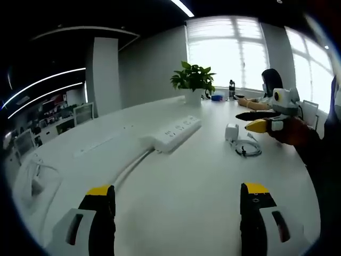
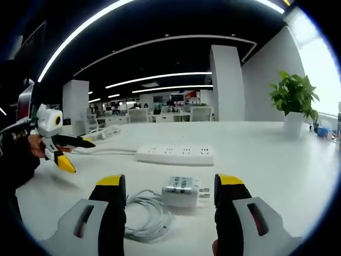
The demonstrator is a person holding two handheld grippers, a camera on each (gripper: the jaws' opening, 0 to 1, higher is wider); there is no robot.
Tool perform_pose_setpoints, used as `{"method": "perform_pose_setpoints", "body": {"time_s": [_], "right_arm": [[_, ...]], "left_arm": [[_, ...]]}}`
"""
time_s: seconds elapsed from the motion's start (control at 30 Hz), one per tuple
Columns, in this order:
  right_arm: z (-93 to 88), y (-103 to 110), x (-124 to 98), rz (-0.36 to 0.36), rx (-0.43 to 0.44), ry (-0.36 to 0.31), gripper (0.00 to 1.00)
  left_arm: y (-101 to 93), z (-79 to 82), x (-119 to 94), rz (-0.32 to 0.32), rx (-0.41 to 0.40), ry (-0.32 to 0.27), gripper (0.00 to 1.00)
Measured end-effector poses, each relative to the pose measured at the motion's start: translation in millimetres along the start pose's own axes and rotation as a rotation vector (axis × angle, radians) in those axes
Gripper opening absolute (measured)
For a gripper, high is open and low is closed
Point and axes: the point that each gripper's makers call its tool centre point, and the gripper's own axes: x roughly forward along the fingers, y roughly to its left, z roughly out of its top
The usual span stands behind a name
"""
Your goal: Straighten the power strip on the desk, plug the charger into it
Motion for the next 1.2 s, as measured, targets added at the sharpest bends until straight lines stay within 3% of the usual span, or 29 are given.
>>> {"method": "perform_pose_setpoints", "body": {"time_s": [0.17, 0.4, 0.5, 0.8, 1.2], "right_arm": [[-7.0, 2.6, 3.9, -0.001, -0.005, 0.027, 0.71], [-6.5, -1.7, 11.8, -0.017, -0.025, 0.021, 0.64], [-6.7, -5.9, 14.7, -0.056, -0.033, 0.022, 0.6], [-12.5, -6.4, 19.6, -0.061, -0.047, 0.07, 0.62], [-12.2, -5.5, 25.8, -0.065, -0.032, 0.08, 0.59]], "left_arm": [[0.8, -0.7, -1.0, 0.004, -0.01, -0.007, 0.99], [4.3, -3.5, -2.0, 0.018, -0.009, 0.001, 0.99], [3.9, -3.1, -2.1, 0.016, -0.012, 0.0, 0.99], [4.4, -5.8, -1.6, 0.015, -0.012, 0.014, 0.99], [6.8, -7.3, -2.2, 0.013, -0.017, 0.019, 0.99]]}}
